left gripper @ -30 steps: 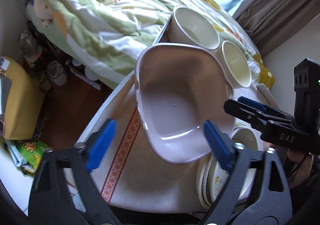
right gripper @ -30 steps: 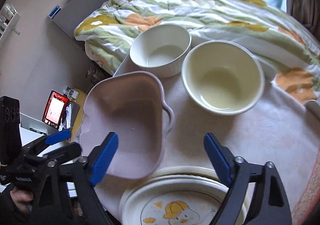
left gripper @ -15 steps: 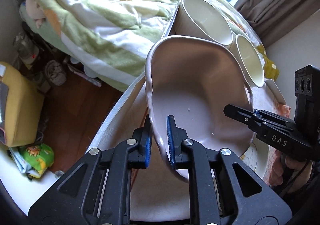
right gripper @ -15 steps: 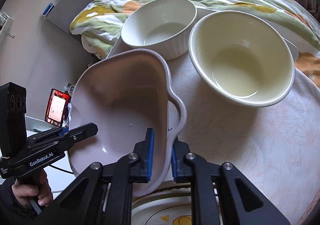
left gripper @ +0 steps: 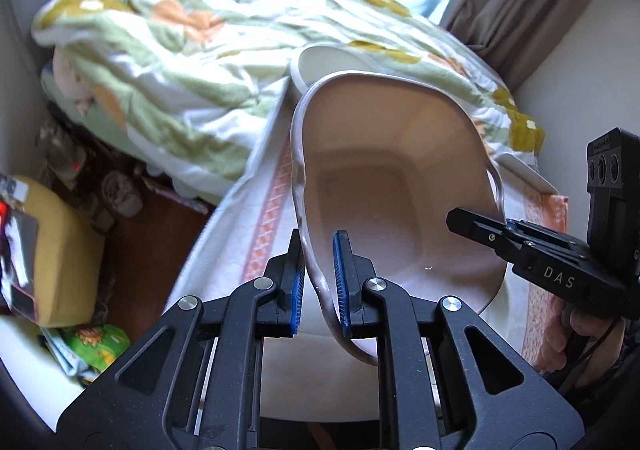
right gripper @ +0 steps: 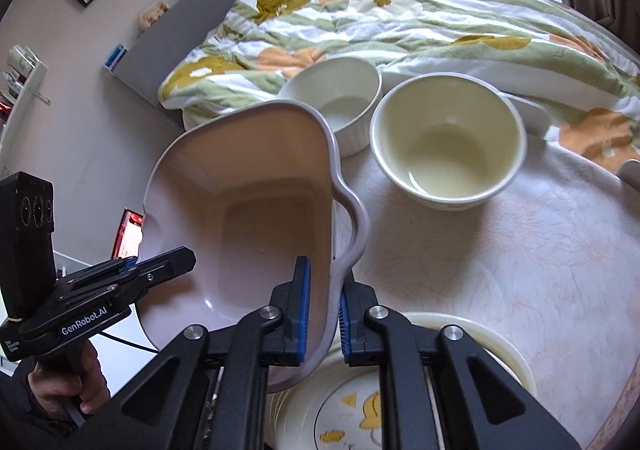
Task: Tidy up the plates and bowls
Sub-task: 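Lift the pink square dish with both grippers and carry it along the cloth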
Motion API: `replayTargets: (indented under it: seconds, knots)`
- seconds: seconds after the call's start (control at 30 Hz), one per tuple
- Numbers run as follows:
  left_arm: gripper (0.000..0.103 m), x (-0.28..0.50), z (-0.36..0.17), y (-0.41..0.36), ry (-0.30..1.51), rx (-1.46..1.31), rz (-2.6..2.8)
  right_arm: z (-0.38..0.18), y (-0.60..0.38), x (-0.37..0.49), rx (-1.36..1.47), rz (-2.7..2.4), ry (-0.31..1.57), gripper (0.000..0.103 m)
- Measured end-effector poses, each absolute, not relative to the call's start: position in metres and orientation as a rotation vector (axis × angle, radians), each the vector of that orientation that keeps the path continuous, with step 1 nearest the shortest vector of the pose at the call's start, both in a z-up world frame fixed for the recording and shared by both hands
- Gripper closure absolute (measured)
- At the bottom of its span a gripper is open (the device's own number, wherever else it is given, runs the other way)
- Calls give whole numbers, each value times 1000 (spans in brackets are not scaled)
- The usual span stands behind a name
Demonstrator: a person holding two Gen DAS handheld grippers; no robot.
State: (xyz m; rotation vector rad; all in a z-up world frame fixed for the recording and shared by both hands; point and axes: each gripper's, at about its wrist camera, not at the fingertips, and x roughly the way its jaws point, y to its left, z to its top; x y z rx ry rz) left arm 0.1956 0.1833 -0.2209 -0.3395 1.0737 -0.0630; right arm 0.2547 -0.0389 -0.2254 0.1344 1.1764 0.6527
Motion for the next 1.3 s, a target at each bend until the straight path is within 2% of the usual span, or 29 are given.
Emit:
replayTargets:
  seconds: [0.27, 0.47, 0.63, 0.9, 1.3]
  knots:
    - [91, 170, -180, 99, 1020, -303, -147, -180, -120, 215, 196, 612, 1074, 91]
    - [91, 162, -176, 9, 1030, -252, -275, -170, -205, 188, 229, 482, 1048, 91]
    - [91, 163, -191, -69, 1079, -203, -393, -178, -279, 162, 272, 337, 1061, 91]
    - [91, 171, -235, -148, 1159, -134, -482, -218, -362, 142, 341, 193, 1112, 91]
    - [91, 175, -288, -183, 1221, -62, -497, -270, -392, 139, 390, 143, 1160, 91]
